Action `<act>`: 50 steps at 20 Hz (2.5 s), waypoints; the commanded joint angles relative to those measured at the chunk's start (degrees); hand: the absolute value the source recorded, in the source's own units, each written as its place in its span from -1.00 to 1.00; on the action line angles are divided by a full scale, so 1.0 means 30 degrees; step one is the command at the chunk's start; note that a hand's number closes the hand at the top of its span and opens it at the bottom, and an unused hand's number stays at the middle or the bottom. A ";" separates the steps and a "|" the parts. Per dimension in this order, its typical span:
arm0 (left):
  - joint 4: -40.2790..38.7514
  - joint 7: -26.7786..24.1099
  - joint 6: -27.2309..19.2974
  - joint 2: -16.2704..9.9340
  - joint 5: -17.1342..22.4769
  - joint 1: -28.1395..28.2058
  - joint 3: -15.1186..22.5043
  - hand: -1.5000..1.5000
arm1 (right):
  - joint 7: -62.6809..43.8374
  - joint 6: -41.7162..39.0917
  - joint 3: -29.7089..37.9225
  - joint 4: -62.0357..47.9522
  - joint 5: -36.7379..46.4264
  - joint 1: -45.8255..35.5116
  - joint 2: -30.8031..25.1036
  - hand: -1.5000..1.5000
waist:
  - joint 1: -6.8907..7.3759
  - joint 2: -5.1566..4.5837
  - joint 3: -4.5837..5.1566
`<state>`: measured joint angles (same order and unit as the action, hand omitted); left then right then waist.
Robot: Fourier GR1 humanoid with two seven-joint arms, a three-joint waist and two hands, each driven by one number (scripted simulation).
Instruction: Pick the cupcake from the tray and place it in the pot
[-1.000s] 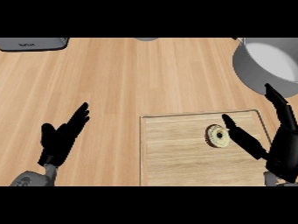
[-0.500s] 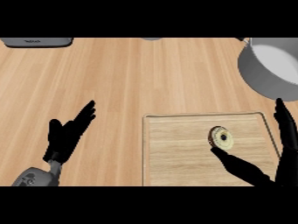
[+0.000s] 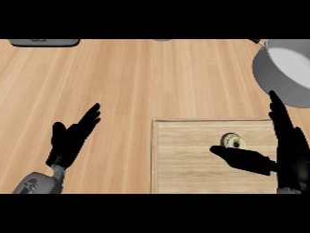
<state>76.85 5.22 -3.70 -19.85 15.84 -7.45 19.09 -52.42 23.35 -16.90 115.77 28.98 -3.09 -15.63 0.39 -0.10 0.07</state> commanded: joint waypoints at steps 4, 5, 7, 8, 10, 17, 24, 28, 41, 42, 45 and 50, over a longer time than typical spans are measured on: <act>0.0590 0.0248 0.0681 -0.0091 0.0256 0.0388 -0.0684 0.00 | 0.1422 -0.2619 0.0060 -0.3049 -0.2997 0.1098 -0.0538 -1.00 | -0.0075 0.0019 -0.0033; 0.0239 0.0380 -0.0644 0.1145 -0.1331 0.0073 0.0191 0.00 | 0.0641 -0.2919 0.0670 -0.3482 -0.2877 -0.0184 -0.0178 -1.00 | -0.0102 0.0022 -0.0026; -0.0360 0.0395 0.0422 0.0994 -0.1198 -0.0454 -0.0895 0.00 | 0.1687 -0.2746 0.0458 -0.2962 -0.2083 0.1553 -0.0025 -1.00 | -0.0183 0.0035 -0.0024; 0.0126 0.0016 0.0356 0.1055 -0.1123 0.0460 -0.0637 0.00 | 0.3005 -0.2052 0.0010 -0.4305 -0.1705 0.2125 0.0332 -1.00 | -0.0143 0.0034 -0.0027; 0.1221 0.0362 0.0781 0.0662 -0.1209 0.1276 -0.1180 0.00 | 0.4474 -0.2162 0.1316 -0.5243 -0.2077 0.1808 0.0270 -1.00 | -0.0097 0.0041 -0.0028; 0.0539 0.0269 0.1353 0.1905 -0.2249 0.0950 -0.1478 0.00 | 0.7206 -0.1951 0.2616 -0.5064 -0.3022 0.3176 0.0885 -1.00 | -0.0140 0.0041 -0.0027; 0.2536 0.0659 0.1908 0.0919 -0.1849 0.2866 -0.2052 0.00 | 1.2100 -0.1892 0.2901 -0.5706 -0.5870 0.4658 0.2342 -1.00 | -0.0062 0.0059 -0.0037; 0.2296 0.1352 0.1213 0.1804 -0.2603 0.1930 -0.1813 0.00 | 1.3171 -0.2819 0.3585 -0.6244 -0.7942 0.3859 0.2989 -1.00 | -0.0052 0.0055 -0.0039; -0.0453 0.0634 0.2580 0.2782 -0.3475 0.0273 -0.3374 0.00 | 1.8536 -0.3880 0.5140 -1.3497 -0.9087 0.1999 0.4364 1.00 | -0.0115 0.0014 -0.0027; 0.0792 0.0586 0.2219 0.2880 -0.3499 0.1380 -0.2724 0.00 | 1.9153 -0.3718 0.3872 -1.3564 -0.6787 0.3076 0.3324 1.00 | 0.0115 0.0002 -0.0033; -0.1017 0.0216 0.2974 0.2946 -0.3145 0.0050 -0.3382 0.00 | 2.0951 -0.3149 0.4706 -1.5761 -0.7686 0.1308 0.4703 1.00 | -0.0039 -0.0040 -0.0035; 0.0787 0.1119 0.2439 0.2887 -0.3443 0.0803 -0.3235 0.00 | 2.2600 -0.3846 0.5242 -1.5900 -0.8919 0.1975 0.5050 1.00 | 0.0028 -0.0006 -0.0047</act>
<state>78.81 8.07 4.42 -12.21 5.98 -4.99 9.21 12.89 13.08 -1.77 76.52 3.85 5.21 -2.67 -0.15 1.24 1.54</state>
